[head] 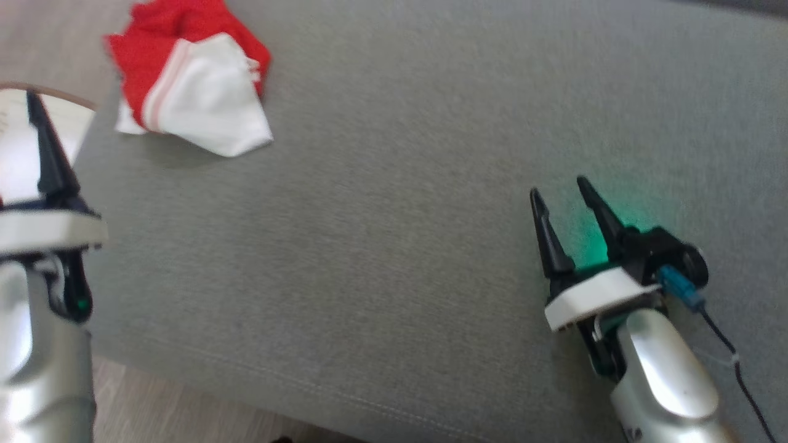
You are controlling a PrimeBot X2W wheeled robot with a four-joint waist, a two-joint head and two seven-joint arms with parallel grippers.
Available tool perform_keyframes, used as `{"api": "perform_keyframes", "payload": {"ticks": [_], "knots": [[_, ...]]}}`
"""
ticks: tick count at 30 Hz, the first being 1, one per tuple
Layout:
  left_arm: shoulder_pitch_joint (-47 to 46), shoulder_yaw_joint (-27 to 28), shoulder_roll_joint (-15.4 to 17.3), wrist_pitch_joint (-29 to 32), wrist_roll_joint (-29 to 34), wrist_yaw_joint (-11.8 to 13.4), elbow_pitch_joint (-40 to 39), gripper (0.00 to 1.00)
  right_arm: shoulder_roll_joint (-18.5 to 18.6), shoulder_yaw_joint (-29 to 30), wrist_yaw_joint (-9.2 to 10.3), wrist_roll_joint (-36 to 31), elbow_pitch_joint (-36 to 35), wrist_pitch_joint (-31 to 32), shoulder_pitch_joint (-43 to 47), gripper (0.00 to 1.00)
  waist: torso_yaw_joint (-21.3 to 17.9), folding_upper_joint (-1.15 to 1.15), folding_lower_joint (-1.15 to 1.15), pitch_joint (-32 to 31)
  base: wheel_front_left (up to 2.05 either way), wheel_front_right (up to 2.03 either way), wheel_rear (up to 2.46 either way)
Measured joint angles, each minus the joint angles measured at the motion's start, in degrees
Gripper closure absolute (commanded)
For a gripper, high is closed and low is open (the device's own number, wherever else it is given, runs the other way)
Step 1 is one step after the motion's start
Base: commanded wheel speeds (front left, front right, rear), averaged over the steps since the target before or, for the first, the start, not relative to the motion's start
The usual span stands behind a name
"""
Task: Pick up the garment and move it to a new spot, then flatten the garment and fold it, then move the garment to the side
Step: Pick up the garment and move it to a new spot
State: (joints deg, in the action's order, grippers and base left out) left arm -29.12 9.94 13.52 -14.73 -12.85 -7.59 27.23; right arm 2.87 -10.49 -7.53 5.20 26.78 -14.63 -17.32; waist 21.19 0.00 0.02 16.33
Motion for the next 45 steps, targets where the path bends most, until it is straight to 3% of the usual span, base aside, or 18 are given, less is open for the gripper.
{"api": "perform_keyframes", "payload": {"ticks": [6,11,21,22,23,30,38,45], "knots": [[-5.8,-4.4,3.1,0.0,-3.1,0.0,8.6,0.00,0.1,-0.8,0.00,-1.3,-2.1,0.0,-2.8,0.00,-3.2,0.00,0.00,4.8,0.00,0.00,0.00],[-11.1,-8.0,6.6,0.0,-6.7,0.0,21.4,0.00,0.4,-2.6,0.00,-1.7,-5.1,0.0,-5.4,0.00,-7.7,0.00,-0.01,8.9,0.00,0.00,0.00],[-17.2,-9.9,9.1,2.1,-10.4,0.0,36.7,0.00,0.2,-2.7,0.00,-2.8,-10.0,-0.4,-6.8,0.00,-13.2,0.00,-0.01,14.3,0.00,0.00,0.00],[-17.8,-9.9,9.2,2.1,-10.4,0.0,37.7,0.30,0.1,-2.6,0.00,-2.8,-10.2,-0.4,-6.9,0.00,-13.5,0.00,-0.01,14.6,0.00,0.00,0.00],[-18.5,-9.9,9.3,2.1,-10.4,0.0,38.5,1.00,0.0,-2.6,0.00,-2.8,-10.3,-0.5,-7.0,0.00,-13.8,0.00,-0.02,14.7,0.00,0.00,0.00],[-20.2,-13.6,9.8,0.7,-9.7,0.0,36.4,1.00,0.2,-1.9,0.00,-1.6,-9.0,-0.5,-6.8,0.00,-14.5,0.00,-0.01,12.7,0.00,0.00,0.00],[-22.7,-22.7,9.6,0.2,-10.6,0.0,16.6,1.00,0.3,-1.8,0.00,2.8,-7.5,-0.4,-4.1,0.00,-16.7,0.00,-0.03,7.6,0.00,0.00,0.00],[-21.9,-32.0,9.2,0.0,-14.7,0.0,5.7,1.00,0.3,-2.3,0.00,6.4,-7.0,-0.4,-1.5,0.00,-23.2,0.00,-0.03,4.1,0.00,0.00,0.00]]}}
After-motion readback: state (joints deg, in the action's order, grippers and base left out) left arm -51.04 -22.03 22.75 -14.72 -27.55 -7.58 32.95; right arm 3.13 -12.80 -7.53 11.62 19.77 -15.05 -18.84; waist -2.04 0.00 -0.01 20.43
